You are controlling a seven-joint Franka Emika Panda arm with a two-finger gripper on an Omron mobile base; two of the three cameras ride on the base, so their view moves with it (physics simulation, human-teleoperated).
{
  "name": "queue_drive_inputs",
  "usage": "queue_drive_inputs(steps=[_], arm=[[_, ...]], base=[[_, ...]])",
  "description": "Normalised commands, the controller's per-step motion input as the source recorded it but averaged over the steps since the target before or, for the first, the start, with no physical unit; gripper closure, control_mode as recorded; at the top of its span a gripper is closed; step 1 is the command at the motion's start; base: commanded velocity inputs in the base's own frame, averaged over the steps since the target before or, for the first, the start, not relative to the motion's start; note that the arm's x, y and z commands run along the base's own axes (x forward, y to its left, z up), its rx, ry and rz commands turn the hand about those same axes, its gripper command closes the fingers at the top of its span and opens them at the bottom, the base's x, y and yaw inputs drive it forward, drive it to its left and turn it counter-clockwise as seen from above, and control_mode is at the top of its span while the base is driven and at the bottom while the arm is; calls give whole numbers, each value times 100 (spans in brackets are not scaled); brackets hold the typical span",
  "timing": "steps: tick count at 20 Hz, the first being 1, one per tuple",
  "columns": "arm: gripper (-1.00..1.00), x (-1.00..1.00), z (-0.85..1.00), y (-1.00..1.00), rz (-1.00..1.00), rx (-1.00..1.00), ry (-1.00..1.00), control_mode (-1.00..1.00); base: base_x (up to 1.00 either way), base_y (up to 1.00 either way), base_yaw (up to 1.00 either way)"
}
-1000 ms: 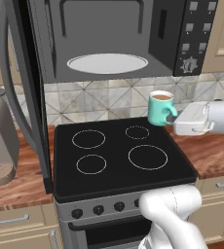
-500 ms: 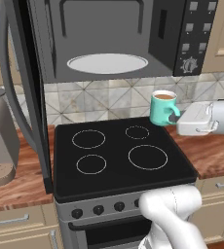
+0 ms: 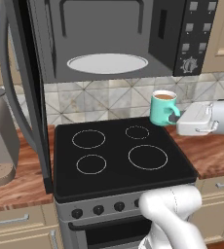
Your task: Pick the cup of tea, navigate to the dining table, and place it on the saucer.
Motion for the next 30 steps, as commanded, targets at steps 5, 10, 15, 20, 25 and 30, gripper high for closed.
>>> queue_drive_inputs(steps=[5,10,15,20,25,30], arm=[[100,0,0,0,0,0,0,100],[100,0,0,0,0,0,0,100],[100,0,0,0,0,0,0,100],[100,0,0,0,0,0,0,100],[100,0,0,0,0,0,0,100],[100,0,0,0,0,0,0,100]], base=[[-15,0,0],[-73,-9,-1],[-89,-21,-4],[-67,-23,-1],[-34,-21,8],[-1,-41,33]])
